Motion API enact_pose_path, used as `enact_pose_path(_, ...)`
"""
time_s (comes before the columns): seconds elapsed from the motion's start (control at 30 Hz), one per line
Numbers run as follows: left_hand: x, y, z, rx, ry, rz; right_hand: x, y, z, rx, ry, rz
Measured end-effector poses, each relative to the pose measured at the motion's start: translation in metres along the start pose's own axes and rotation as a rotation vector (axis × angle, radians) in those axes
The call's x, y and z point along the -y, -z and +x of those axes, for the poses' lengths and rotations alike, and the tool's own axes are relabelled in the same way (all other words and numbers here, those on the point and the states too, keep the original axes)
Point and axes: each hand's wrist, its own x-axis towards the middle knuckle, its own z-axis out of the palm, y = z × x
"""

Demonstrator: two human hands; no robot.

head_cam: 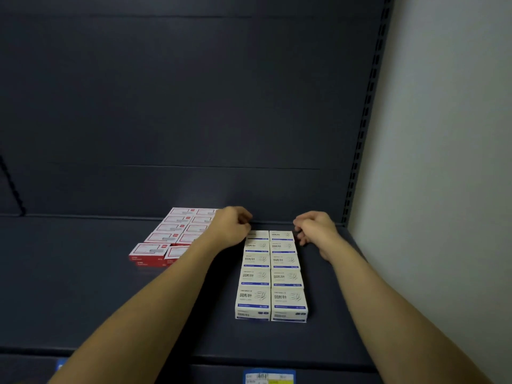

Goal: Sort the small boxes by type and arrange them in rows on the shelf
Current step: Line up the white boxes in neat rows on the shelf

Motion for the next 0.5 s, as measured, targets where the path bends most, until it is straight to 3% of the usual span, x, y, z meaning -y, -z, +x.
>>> enact_pose_path(0.5,-0.03,0.06,-0.033,-0.1,-0.08,0.581,0.059,0.058,-0.052,0.101,0.301,-0.877)
